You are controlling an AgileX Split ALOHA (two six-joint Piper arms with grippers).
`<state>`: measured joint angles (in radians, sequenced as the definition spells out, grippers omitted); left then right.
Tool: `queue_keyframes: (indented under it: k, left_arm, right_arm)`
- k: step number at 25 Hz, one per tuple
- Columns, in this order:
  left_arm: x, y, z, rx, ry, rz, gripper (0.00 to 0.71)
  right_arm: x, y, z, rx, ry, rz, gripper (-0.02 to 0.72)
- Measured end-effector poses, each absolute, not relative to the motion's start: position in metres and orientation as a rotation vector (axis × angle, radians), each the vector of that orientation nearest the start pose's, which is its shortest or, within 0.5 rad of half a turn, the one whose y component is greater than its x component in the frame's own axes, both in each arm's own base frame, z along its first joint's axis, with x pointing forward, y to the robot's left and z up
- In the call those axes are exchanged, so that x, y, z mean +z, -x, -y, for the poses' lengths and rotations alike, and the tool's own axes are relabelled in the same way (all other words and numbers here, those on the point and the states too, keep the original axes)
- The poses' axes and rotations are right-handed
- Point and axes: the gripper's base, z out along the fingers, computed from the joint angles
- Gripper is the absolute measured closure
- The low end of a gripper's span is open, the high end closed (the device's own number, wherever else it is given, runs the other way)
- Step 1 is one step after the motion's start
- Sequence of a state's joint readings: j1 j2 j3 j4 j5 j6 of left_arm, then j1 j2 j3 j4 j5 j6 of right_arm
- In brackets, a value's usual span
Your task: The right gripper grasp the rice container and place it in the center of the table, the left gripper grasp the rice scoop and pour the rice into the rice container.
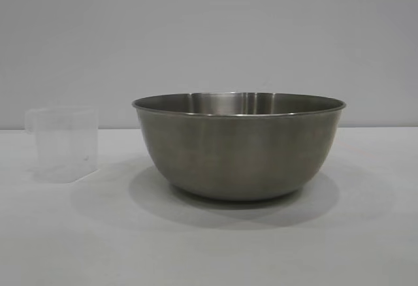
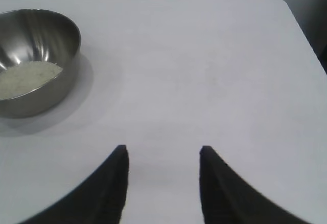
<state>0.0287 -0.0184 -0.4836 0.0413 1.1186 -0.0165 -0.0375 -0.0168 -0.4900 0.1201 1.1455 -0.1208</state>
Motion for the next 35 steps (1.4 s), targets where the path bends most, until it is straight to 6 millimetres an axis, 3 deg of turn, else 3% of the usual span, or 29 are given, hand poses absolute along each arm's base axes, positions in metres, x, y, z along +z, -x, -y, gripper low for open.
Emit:
queue_keyframes:
  k: [19, 20, 35]
  left_arm:
    - [0.2681, 0.0085, -0.0031, 0.057, 0.051, -2.099, 0.532]
    - [0.2681, 0.0085, -0.0031, 0.057, 0.051, -2.099, 0.490]
    - [0.2681, 0.0086, -0.0026, 0.092, 0.112, -2.098, 0.504]
  right_arm:
    - [0.2682, 0.0101, -0.0102, 0.056, 0.108, -2.114, 0.409]
    - [0.2682, 0.0101, -0.0102, 0.059, 0.114, -2.113, 0.409]
    - [0.2682, 0.0103, -0.0102, 0.072, 0.134, -2.112, 0.409]
